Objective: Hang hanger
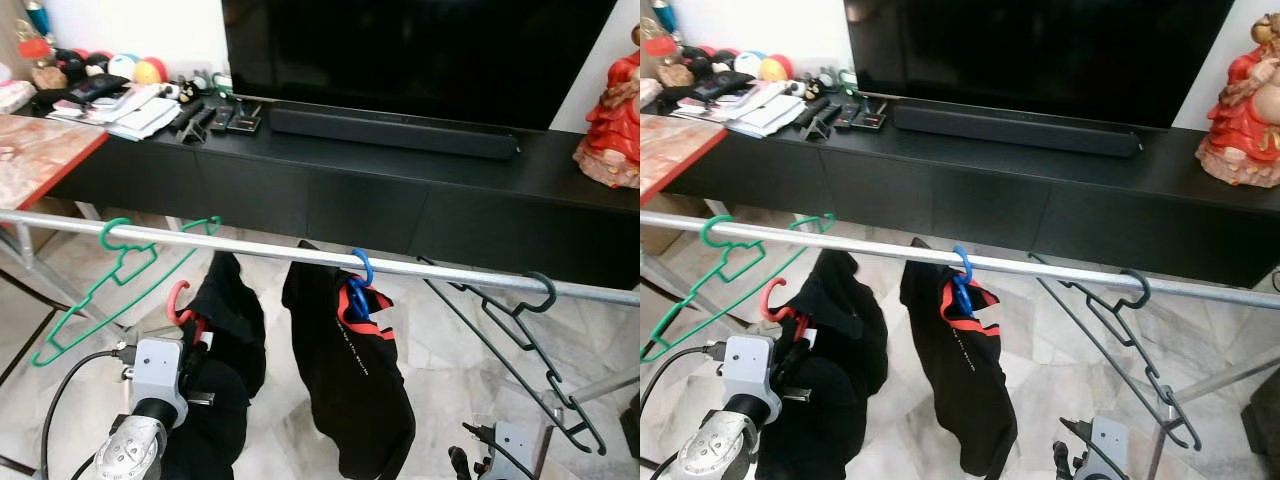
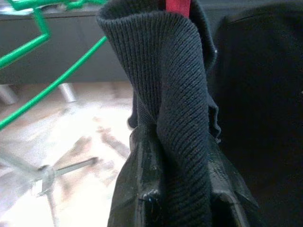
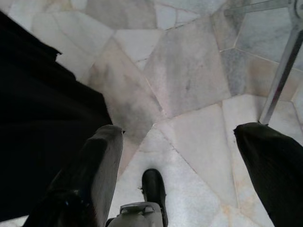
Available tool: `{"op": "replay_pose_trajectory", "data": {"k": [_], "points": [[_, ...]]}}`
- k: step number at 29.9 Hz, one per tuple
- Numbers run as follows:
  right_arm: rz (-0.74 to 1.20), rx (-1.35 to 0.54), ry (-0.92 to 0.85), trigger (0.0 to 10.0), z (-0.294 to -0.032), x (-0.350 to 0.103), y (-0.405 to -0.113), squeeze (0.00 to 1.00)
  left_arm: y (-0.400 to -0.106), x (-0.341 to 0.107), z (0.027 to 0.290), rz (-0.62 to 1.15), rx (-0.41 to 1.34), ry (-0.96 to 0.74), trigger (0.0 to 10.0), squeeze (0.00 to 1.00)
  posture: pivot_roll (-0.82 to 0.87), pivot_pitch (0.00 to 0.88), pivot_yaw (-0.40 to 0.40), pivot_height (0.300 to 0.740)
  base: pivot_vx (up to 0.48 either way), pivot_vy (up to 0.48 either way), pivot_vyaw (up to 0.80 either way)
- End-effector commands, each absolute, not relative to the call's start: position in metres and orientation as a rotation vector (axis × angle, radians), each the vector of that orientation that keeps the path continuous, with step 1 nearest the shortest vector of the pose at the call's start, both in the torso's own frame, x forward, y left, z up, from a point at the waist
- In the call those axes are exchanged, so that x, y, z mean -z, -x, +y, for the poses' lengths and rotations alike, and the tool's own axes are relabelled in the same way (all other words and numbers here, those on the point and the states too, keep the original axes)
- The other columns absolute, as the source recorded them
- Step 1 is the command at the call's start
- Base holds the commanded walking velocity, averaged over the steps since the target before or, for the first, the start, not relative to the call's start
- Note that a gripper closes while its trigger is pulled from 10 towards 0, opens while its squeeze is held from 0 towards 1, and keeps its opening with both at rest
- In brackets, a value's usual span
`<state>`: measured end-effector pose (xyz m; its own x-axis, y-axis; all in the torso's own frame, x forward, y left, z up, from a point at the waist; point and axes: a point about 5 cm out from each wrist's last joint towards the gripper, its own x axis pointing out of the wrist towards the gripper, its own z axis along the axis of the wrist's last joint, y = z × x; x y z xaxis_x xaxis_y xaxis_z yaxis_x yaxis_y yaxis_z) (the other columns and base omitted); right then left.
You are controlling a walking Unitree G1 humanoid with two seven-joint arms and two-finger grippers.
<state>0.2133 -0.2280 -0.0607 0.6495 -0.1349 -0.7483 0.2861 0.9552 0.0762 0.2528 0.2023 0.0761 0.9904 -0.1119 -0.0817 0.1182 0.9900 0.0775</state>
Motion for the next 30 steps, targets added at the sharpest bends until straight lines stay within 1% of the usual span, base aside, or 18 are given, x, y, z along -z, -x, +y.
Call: {"op": "replay_pose_trajectory", "data": {"k": [1,7,11,17,23,26,30], "points": [[0.847,0.25,-0.197,10.0,-0.23,0.064,-0.207,0.0,-0.259,-0.091,0.196,0.009,0.192,-0.109,10.0,0.0,0.05,0.138,-0.032,0.74,0.0,0.0,0.0],[0.847,0.247,-0.194,10.0,-0.229,0.064,-0.207,0.0,-0.271,-0.094,0.194,0.027,0.304,-0.187,10.0,0.0,0.04,0.124,-0.023,0.74,0.0,0.0,0.0],[0.851,0.237,-0.181,10.0,-0.229,0.064,-0.207,0.0,-0.279,-0.099,0.195,0.015,0.318,-0.194,10.0,0.0,0.04,0.123,-0.022,0.74,0.0,0.0,0.0],[0.854,0.227,-0.166,10.0,-0.229,0.064,-0.208,0.0,-0.297,-0.107,0.185,-0.003,0.373,-0.189,10.0,0.0,0.03,0.114,-0.022,0.74,0.0,0.0,0.0],[0.848,0.226,-0.166,10.0,-0.228,0.063,-0.209,0.0,-0.307,-0.111,0.181,-0.007,0.366,-0.154,10.0,0.0,0.02,0.126,-0.023,0.74,0.0,0.0,0.0],[0.85,0.225,-0.162,10.0,-0.228,0.063,-0.209,0.0,-0.313,-0.108,0.183,0.036,0.337,-0.191,10.0,0.0,0.02,0.138,-0.021,0.74,0.0,0.0,0.0],[0.85,0.224,-0.161,10.0,-0.228,0.063,-0.209,0.0,-0.318,-0.112,0.184,0.025,0.309,-0.145,10.0,0.0,0.02,0.145,-0.02,0.74,0.0,0.0,0.0]]}}
